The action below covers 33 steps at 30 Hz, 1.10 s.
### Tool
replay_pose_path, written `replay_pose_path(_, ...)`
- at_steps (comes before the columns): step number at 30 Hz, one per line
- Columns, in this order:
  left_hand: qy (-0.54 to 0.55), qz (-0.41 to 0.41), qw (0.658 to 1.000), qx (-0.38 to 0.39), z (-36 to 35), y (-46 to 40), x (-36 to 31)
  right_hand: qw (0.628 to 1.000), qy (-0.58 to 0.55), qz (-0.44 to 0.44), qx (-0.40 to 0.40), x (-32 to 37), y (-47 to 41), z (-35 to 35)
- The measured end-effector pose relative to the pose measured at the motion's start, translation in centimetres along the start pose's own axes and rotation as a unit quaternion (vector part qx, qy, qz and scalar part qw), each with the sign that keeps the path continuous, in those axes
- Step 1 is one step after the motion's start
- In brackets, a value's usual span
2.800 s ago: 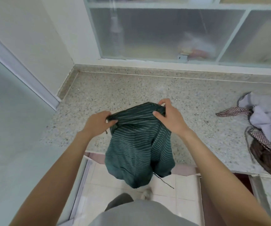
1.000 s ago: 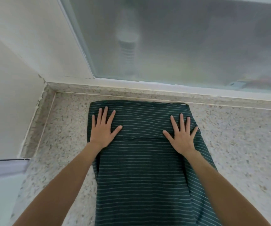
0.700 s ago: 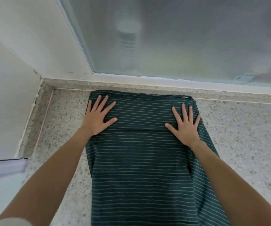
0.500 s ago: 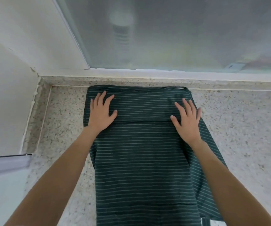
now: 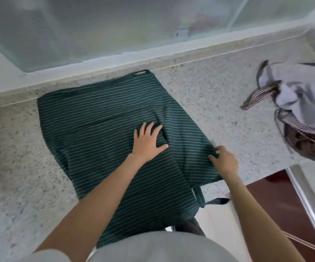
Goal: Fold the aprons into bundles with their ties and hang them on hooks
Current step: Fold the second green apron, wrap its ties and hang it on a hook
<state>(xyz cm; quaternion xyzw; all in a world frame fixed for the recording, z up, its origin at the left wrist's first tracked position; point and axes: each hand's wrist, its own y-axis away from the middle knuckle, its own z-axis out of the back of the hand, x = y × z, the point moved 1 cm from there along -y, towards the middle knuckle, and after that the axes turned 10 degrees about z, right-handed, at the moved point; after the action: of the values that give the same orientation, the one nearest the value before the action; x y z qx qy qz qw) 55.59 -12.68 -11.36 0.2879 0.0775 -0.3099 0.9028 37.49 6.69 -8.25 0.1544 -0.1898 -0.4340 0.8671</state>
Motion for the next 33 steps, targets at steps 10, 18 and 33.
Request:
replay_pose_path(10, -0.072, -0.385, 0.914, -0.107, 2.4, 1.1, -2.9, 0.878, 0.005, 0.472, -0.077, 6.4, 5.7, -3.7)
replay_pose_path(18, -0.097, -0.289, 0.952, 0.008, 0.7, 1.0, -0.4, 0.974, -0.173, 0.125, -0.069, 2.7, 5.2, -3.6)
replay_pose_path(33, -0.152, -0.224, 0.962, 0.036, 1.6, -3.3, -7.1, 0.91, -0.407, 0.049, -0.062, 2.4, 2.1, 0.0)
